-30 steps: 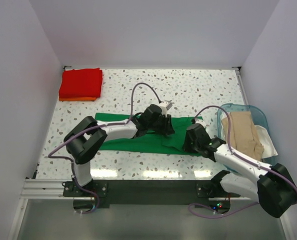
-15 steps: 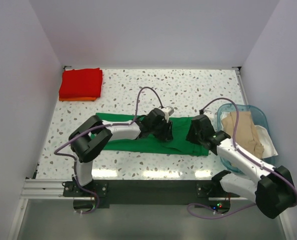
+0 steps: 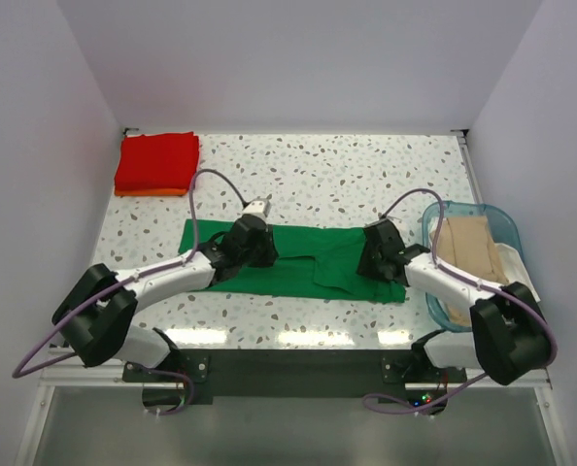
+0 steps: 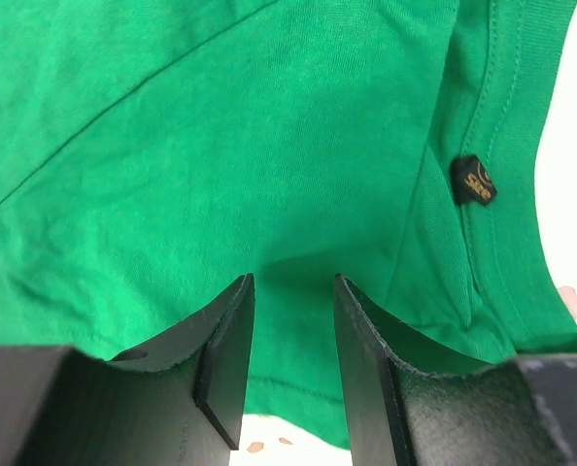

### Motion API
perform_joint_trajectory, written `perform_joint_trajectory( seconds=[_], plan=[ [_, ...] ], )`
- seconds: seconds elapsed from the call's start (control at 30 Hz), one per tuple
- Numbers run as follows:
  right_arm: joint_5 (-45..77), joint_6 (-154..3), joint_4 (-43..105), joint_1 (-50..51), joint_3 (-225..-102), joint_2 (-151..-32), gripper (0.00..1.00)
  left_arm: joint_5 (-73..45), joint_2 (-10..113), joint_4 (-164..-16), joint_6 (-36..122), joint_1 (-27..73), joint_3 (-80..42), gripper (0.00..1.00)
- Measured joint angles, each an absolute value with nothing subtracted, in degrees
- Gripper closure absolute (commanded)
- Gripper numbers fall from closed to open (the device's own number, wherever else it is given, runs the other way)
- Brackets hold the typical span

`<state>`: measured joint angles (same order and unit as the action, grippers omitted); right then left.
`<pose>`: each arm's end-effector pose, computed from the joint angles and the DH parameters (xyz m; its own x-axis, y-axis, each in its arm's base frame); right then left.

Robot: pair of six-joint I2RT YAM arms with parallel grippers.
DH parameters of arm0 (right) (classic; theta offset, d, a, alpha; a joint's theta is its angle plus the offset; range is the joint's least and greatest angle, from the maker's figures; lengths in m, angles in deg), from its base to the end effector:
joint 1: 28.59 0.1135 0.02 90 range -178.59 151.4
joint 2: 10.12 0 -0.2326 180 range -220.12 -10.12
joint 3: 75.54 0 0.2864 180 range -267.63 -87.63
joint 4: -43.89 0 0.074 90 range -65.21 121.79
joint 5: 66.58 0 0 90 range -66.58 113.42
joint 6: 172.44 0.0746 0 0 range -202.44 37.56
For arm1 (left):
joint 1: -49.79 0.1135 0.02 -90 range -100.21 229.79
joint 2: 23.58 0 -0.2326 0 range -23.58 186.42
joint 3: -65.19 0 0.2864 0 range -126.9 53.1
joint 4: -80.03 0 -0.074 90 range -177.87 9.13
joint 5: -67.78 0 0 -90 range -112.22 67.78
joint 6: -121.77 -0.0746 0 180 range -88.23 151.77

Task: Fold and stack the t-shirts
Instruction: Fold the tshirt

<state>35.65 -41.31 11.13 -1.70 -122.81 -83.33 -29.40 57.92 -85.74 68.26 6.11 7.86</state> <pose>0.2628 0.1156 0.0854 -0.8002 0.3150 -0.5104 0.2423 0.9482 0.2054 0.2689 -0.2439 0.1343 -0.7265 -0.1221 -0.6762 0.2268 0.8864 -0.4036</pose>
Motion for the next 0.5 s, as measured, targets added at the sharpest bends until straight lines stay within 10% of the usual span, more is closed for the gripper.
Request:
perform_joint_trajectory(
  seconds=[0.5],
  plan=[
    [33.90, -41.51, 14.60, -5.72, -130.24, -95.18, 0.58, -41.10, 64.12, -82.25, 71.74, 8.77, 13.61, 0.86]
  ],
)
